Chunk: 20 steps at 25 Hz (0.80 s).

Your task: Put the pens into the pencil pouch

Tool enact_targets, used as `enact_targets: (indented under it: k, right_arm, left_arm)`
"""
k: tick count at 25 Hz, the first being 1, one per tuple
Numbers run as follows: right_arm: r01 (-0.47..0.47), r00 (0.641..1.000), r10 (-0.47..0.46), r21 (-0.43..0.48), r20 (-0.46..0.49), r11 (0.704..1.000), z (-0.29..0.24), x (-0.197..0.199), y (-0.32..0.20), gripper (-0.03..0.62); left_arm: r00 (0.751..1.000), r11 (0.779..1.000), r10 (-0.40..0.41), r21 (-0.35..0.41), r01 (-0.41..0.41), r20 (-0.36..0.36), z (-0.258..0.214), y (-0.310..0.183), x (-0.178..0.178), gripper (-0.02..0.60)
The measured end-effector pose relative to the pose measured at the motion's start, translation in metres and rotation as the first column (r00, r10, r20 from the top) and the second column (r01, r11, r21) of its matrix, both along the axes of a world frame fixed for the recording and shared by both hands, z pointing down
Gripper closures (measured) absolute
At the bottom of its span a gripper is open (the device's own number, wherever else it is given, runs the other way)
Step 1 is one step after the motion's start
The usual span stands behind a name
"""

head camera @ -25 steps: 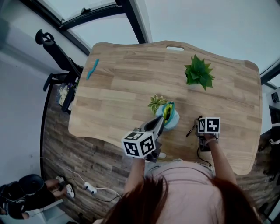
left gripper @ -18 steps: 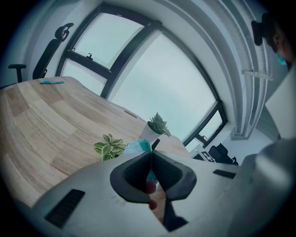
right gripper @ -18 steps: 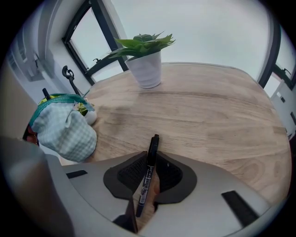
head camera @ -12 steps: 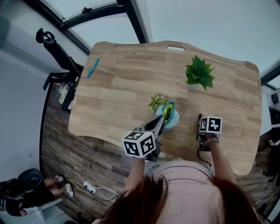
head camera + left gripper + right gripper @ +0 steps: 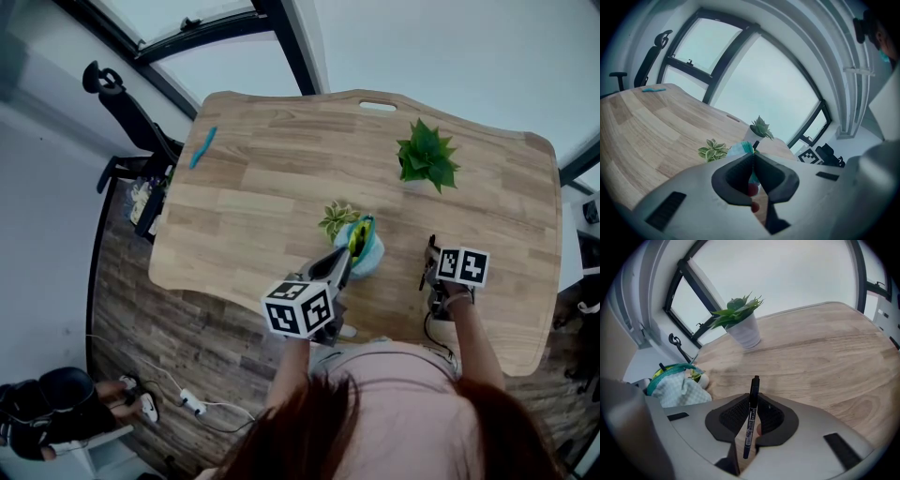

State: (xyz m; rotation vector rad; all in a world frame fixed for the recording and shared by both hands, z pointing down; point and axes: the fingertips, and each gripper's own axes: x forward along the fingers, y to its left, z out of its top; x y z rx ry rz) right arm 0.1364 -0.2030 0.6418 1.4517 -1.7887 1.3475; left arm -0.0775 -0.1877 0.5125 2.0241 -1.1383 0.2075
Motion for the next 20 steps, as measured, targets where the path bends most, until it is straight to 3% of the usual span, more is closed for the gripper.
enact_targets:
  k: [7, 20]
  right_arm:
    - [-0.050, 0.995, 0.046, 0.050, 0.090, 0.997, -0.021, 0.001, -0.006, 0.548]
    - [-0.050, 0.974, 0.003, 0.203, 0.228, 0.978, -0.075, -0.016, -0.020, 0.549]
  left_arm:
    - [1.000, 1.000, -0.009, 0.021, 0.008, 0.016, -0.003, 0.005, 0.002, 0.570]
    - [0.999, 0.999, -0.039, 0.032, 0.038, 0.018, -0.004, 0.012, 0.003, 0.569]
